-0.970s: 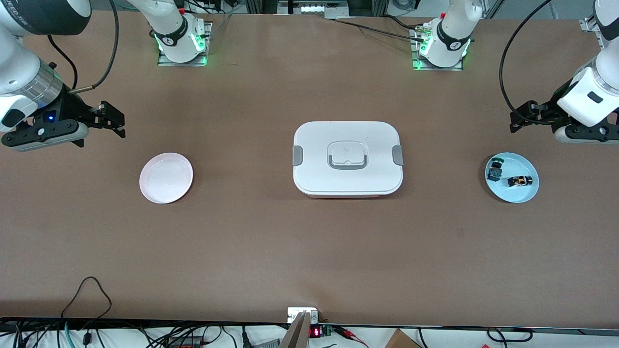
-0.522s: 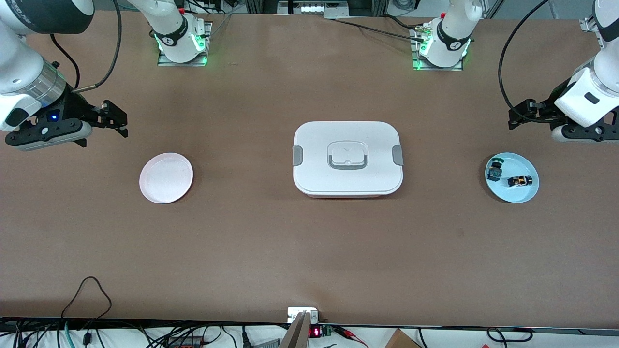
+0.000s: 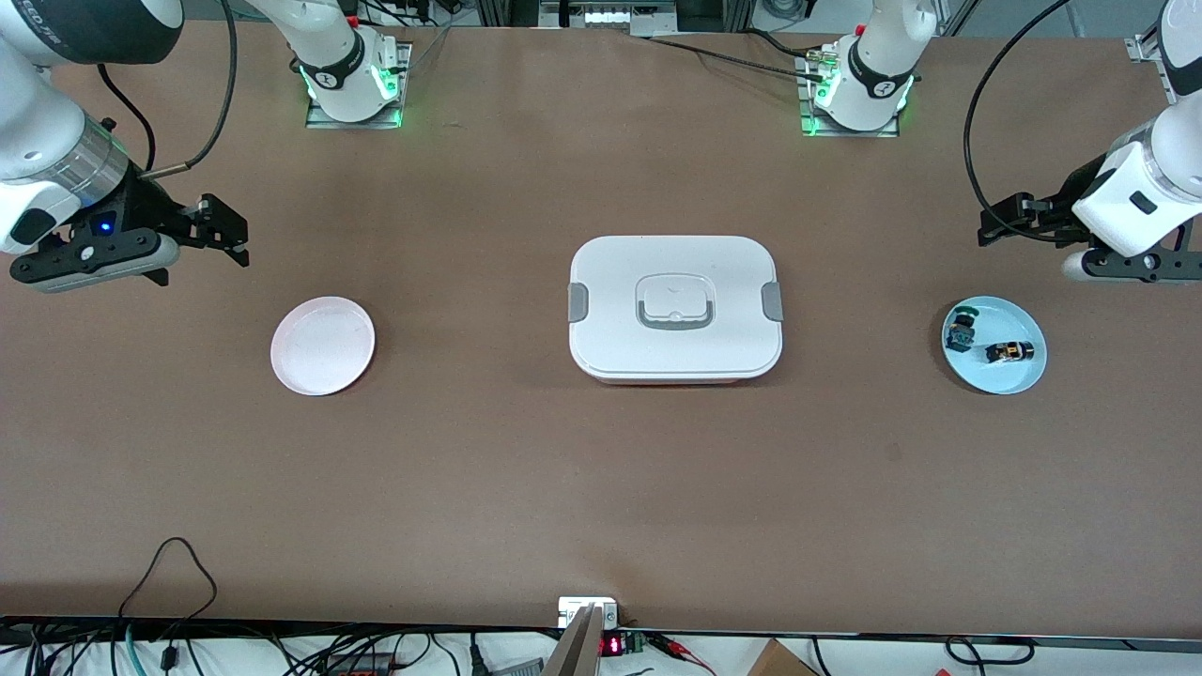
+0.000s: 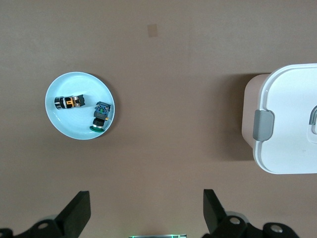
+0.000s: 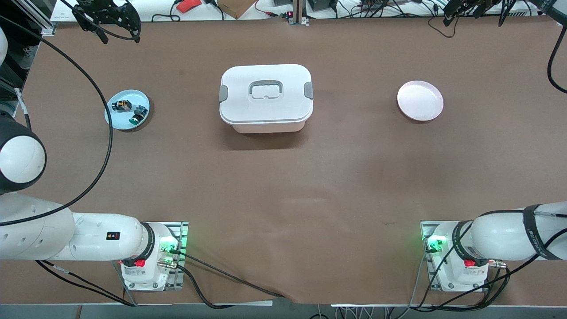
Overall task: Transfer orange switch to right arm and place
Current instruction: 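Move the left gripper toward the light-blue plate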
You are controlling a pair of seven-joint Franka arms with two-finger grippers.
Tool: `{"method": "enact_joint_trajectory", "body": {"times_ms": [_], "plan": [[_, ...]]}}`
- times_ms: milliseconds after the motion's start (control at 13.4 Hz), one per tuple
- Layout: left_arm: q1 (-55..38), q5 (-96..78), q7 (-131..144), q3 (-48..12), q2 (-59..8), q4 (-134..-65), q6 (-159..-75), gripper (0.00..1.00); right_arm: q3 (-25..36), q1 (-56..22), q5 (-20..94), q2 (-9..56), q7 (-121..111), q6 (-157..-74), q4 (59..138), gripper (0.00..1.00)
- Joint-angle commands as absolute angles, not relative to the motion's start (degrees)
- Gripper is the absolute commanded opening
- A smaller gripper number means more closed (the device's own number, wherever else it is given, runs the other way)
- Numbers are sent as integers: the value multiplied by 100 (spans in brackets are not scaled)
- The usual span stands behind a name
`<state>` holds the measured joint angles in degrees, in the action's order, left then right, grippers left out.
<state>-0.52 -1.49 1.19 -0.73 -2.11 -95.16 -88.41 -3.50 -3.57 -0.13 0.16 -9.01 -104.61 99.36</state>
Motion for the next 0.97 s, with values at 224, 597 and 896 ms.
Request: {"method": "enact_joint_trajectory", "body": {"times_ms": [224, 597, 896], "plan": [[0, -185, 62, -35, -650, -9149, -8631, 100, -316, -378, -18, 26, -888, -10354, 9844, 100], [562, 122, -314, -35, -1072, -9851, -9603, 100, -316, -378, -18, 26, -896, -10362, 9844, 100], [1010, 141, -982, -26, -1677, -10230, -10868, 100, -308, -360, -18, 35, -896, -10362, 9844, 100]]}}
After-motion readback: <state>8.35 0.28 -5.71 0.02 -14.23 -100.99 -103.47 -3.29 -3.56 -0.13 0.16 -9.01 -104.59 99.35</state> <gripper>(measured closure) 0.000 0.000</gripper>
